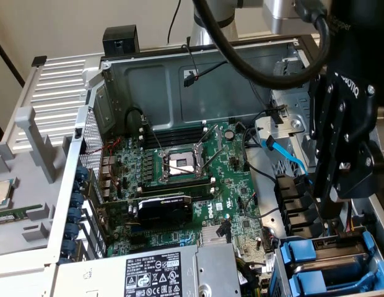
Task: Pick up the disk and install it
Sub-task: 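Insert the first disk wire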
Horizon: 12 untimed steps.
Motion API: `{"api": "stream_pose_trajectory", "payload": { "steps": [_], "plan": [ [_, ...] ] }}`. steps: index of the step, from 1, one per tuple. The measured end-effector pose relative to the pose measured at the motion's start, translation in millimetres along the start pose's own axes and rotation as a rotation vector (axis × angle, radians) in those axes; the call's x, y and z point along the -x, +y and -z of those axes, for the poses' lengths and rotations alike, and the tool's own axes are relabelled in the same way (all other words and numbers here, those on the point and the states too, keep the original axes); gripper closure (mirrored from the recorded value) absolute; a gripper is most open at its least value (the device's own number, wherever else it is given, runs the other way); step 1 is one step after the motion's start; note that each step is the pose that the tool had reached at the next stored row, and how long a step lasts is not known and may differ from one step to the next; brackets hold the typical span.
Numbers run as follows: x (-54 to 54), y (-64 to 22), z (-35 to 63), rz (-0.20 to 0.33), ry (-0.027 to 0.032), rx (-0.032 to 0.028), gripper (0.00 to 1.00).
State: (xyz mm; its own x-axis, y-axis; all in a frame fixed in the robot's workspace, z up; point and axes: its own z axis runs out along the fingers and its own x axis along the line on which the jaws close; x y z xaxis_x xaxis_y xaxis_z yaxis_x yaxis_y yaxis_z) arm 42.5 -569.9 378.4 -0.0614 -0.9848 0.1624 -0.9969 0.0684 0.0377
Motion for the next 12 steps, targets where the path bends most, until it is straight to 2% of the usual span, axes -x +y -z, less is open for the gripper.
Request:
{"api": "stream_pose_trajectory", "payload": {
  "steps": [12],
  "plan": [
    [0.7,0.6,-4.9,0.002,-0.0005,-0.0003,0.69]
  ]
}}
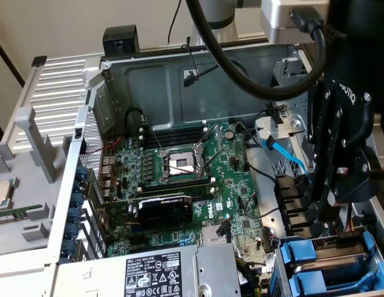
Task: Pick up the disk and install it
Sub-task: 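Insert the first disk wire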
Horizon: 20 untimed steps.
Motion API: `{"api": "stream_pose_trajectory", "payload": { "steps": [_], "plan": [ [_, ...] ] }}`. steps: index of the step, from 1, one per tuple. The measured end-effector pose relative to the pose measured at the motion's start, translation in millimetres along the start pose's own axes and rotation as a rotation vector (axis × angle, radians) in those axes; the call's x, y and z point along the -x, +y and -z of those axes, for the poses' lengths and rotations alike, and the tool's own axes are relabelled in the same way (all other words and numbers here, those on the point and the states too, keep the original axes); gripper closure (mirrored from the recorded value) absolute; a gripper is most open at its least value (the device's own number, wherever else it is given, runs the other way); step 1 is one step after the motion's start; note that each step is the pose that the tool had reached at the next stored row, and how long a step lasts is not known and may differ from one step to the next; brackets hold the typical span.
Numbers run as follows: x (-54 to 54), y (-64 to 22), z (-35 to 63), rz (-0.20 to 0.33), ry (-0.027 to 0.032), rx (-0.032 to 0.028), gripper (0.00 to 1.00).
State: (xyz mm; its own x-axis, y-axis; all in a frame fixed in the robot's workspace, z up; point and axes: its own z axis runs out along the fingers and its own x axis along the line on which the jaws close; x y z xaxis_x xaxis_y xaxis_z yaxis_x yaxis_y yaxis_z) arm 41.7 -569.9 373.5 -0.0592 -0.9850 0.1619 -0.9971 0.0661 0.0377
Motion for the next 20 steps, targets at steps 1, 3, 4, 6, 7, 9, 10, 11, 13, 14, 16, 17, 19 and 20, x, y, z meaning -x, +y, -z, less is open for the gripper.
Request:
{"api": "stream_pose_trajectory", "payload": {
  "steps": [1,3,4,6,7,9,10,11,13,14,16,17,19,20],
  "plan": [
    [0.0,0.0,-0.3,0.000,-0.0001,0.0000,0.69],
    [0.1,0.0,-0.7,0.000,-0.0001,0.0000,0.69],
    [0.1,0.0,-1.0,0.000,-0.0002,0.0000,0.69],
    [0.2,0.0,-1.2,0.000,-0.0004,0.0000,0.71],
    [0.2,0.0,-1.3,0.000,-0.0004,0.0000,0.78],
    [0.2,0.0,-1.5,0.000,-0.0004,0.0000,0.84],
    [0.2,0.0,-1.5,0.000,-0.0004,0.0000,0.84],
    [0.2,0.0,-1.6,0.000,-0.0004,0.0000,0.84],
    [0.2,0.0,-1.6,0.000,-0.0005,0.0001,0.84],
    [0.3,0.0,-1.6,0.000,-0.0005,0.0001,0.84],
    [0.2,0.0,-1.6,0.000,-0.0005,0.0000,0.84],
    [0.3,0.0,-1.6,0.000,-0.0005,0.0000,0.84],
    [0.2,0.0,-1.7,0.000,-0.0006,0.0000,0.84],
    [0.0,0.0,-1.7,0.000,-0.0010,0.0001,0.84]
  ]
}}
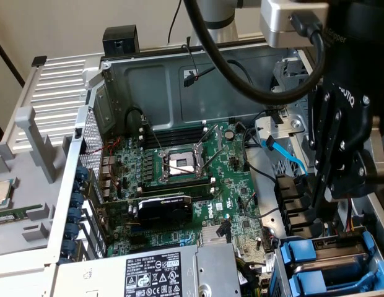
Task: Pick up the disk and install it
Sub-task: 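Insert the first disk wire, then insert the second disk wire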
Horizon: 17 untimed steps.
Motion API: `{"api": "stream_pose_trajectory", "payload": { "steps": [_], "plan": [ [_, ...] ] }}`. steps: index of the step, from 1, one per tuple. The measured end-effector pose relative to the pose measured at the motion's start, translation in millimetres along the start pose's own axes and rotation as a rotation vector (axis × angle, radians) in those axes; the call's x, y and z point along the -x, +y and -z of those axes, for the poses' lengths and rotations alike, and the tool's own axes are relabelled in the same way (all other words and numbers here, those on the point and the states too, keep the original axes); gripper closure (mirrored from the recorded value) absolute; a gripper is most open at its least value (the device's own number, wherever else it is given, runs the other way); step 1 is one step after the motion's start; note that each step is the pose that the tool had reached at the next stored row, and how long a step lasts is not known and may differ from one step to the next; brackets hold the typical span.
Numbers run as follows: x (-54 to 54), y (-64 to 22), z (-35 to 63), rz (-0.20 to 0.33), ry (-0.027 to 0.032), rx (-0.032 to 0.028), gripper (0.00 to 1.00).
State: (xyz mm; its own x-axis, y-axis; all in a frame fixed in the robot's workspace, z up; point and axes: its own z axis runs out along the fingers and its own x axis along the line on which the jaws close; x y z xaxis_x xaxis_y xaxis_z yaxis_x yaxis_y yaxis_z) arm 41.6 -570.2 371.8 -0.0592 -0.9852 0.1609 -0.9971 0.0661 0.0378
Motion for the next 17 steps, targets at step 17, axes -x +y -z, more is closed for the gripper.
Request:
{"api": "stream_pose_trajectory", "payload": {
  "steps": [17],
  "plan": [
    [-18.0,-1.2,-3.0,0.003,-0.0651,0.0039,0.84]
  ]
}}
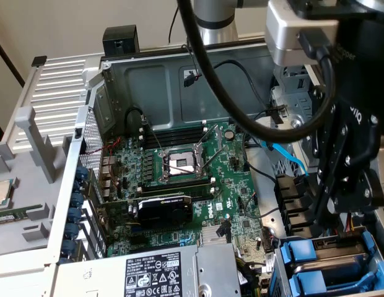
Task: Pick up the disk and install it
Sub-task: 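Insert the second disk wire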
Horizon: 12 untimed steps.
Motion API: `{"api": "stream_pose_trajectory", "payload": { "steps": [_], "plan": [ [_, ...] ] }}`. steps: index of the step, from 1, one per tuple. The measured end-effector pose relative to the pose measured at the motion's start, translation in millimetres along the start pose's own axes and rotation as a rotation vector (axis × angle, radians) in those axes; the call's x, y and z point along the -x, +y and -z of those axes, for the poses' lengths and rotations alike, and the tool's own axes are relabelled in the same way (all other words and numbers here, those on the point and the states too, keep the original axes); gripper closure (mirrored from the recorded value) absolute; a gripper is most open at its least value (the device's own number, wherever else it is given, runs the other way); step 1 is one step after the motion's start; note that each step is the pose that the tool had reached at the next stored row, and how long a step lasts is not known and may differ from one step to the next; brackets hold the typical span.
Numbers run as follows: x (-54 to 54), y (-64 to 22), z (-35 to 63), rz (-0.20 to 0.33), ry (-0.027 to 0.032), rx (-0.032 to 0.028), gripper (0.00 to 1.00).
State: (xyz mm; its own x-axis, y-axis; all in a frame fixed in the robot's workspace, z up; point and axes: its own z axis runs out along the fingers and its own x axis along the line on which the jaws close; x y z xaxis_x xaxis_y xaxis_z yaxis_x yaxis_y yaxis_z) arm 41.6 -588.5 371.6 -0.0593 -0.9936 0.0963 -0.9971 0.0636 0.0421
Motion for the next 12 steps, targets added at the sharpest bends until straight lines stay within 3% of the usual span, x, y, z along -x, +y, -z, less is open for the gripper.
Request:
{"api": "stream_pose_trajectory", "payload": {
  "steps": [2,4,12],
  "plan": [
    [-2.8,-0.3,-0.9,0.001,-0.0118,0.0006,0.84],
    [-3.8,-0.7,-2.5,0.001,-0.0172,0.0010,0.84],
    [-3.7,-7.7,-7.1,0.001,-0.0251,0.0015,0.84]
  ]
}}
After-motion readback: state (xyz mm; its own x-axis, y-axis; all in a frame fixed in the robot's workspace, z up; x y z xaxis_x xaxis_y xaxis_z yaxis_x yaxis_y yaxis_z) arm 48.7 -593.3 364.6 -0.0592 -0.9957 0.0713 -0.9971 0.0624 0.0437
